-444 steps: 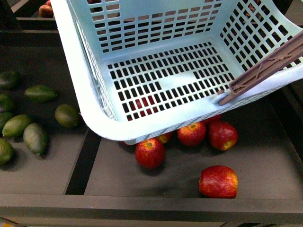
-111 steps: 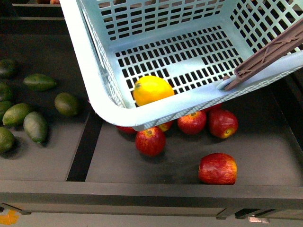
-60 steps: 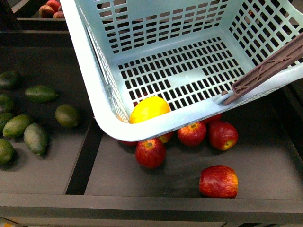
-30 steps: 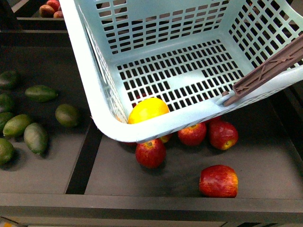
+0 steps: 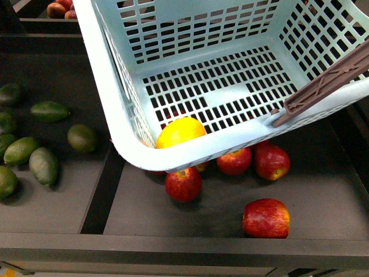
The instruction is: Pick lemon and mango into basket
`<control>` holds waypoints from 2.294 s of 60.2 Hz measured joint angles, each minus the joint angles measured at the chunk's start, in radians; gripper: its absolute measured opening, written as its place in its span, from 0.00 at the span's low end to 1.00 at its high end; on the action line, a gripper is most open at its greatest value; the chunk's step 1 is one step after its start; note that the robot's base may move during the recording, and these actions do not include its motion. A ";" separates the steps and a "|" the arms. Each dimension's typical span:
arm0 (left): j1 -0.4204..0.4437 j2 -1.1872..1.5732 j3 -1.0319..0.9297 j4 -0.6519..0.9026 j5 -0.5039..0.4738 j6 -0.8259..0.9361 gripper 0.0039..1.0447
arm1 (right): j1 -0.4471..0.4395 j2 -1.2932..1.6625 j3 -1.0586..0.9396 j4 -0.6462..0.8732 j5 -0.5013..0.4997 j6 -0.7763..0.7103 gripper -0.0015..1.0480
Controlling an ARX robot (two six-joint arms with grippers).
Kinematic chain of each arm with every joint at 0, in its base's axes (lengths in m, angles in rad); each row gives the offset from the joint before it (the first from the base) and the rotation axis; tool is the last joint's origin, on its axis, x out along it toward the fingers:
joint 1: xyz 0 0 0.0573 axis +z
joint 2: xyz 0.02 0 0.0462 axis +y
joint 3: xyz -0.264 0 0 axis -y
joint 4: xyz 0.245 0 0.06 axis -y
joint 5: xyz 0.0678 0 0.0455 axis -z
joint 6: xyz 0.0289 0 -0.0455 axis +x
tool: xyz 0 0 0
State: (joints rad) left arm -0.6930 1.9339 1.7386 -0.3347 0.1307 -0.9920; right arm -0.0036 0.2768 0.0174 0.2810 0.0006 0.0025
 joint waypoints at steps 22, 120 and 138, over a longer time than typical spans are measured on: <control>-0.005 0.000 0.000 0.000 -0.002 0.001 0.26 | 0.001 -0.003 0.000 -0.002 0.004 0.000 0.74; 0.000 0.000 0.000 0.000 0.000 0.000 0.26 | 0.003 -0.009 -0.001 -0.006 0.001 0.001 0.92; 0.000 0.000 0.000 0.000 0.000 0.000 0.26 | 0.003 -0.010 -0.001 -0.006 0.000 0.000 0.92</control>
State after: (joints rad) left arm -0.6933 1.9339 1.7390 -0.3347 0.1307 -0.9924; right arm -0.0002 0.2668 0.0162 0.2749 0.0002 0.0029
